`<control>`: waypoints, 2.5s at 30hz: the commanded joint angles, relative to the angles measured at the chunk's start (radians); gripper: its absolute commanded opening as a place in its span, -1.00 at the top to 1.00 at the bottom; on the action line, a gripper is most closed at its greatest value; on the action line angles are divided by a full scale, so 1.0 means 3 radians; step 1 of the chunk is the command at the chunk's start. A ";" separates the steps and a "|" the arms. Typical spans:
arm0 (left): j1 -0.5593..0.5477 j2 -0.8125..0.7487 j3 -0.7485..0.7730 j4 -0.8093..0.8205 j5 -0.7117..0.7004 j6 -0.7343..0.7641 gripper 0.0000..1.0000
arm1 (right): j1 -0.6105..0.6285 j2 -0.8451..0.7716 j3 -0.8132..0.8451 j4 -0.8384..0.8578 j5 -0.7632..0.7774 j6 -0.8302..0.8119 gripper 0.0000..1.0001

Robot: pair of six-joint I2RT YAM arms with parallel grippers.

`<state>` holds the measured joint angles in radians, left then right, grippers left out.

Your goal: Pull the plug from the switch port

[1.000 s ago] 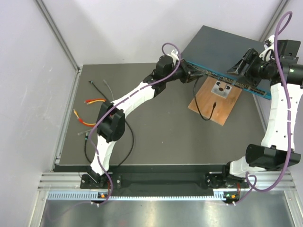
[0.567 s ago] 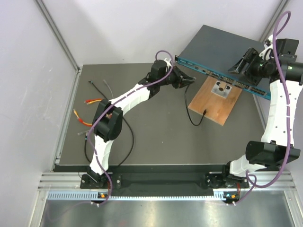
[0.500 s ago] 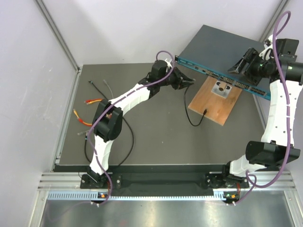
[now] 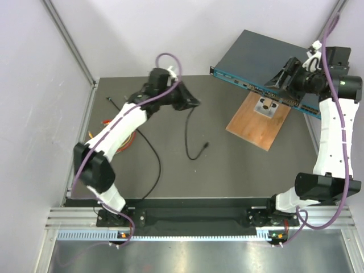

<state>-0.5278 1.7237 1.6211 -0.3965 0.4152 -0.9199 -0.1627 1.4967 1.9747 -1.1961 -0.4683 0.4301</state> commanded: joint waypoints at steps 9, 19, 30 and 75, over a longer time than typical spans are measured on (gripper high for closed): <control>0.1462 -0.0505 -0.1068 -0.0252 -0.0187 0.0575 1.00 | 0.0517 0.0001 0.0208 0.0188 -0.0218 0.0044 -0.35; 0.2188 0.0762 -0.0296 -0.0534 -0.0228 0.1092 1.00 | 0.0742 0.0053 0.0326 0.0137 -0.0254 -0.0002 -0.36; 0.2214 0.1632 0.0609 -0.0891 -0.0908 0.1624 1.00 | 0.0829 0.0216 0.0433 0.0075 -0.0239 -0.0079 -0.35; 0.0021 -0.2609 -0.2629 0.0488 -0.0535 -0.0405 -0.98 | 0.1089 -0.3009 -0.3339 0.0387 0.0988 0.0473 -0.99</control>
<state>-0.5243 1.0916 0.9737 -0.3695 0.2646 -0.9272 0.1509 0.6697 1.0508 -1.1358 -0.2375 0.5201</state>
